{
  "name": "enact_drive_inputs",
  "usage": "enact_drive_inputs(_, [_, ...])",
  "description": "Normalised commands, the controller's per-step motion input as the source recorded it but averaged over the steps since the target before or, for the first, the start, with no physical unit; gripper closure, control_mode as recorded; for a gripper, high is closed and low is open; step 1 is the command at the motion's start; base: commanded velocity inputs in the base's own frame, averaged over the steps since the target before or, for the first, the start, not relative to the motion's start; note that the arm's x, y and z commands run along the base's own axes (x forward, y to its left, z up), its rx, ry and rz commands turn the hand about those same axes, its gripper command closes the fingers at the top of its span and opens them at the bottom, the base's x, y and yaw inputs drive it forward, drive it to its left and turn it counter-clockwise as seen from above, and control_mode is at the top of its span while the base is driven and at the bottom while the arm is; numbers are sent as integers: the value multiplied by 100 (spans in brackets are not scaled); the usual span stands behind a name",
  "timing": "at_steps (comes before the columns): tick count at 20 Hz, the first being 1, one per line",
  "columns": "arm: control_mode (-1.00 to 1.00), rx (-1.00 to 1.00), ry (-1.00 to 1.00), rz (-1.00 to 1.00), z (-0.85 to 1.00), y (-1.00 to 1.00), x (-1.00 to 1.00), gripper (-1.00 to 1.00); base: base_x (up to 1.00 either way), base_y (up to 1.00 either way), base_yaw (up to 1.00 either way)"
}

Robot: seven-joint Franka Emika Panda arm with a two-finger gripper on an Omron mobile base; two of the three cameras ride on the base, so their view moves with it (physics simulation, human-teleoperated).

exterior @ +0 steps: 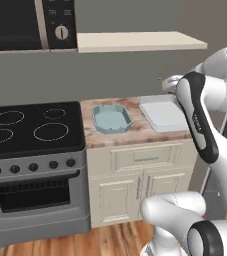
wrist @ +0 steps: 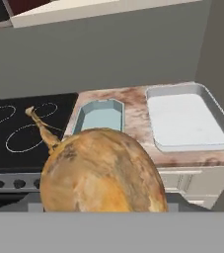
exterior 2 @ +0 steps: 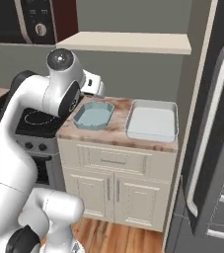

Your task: Place one onion and one chicken drumstick in each tupperware on the nearby counter, to pack two identical lunches.

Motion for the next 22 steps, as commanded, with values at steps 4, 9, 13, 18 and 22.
enact_drive_inputs(4, [100,0,0,0,0,0,0,100,89,27,0])
enact_drive_inputs(9, [100,0,0,0,0,0,0,100,69,17,0])
enact_drive_inputs(13, [-100,-1,0,0,-27,8,0,100,11,5,0])
enact_drive_inputs(18, [-100,-3,2,0,-78,33,1,100,0,0,0])
enact_drive_inputs(22, [-100,-1,4,0,-90,44,31,100,0,0,0])
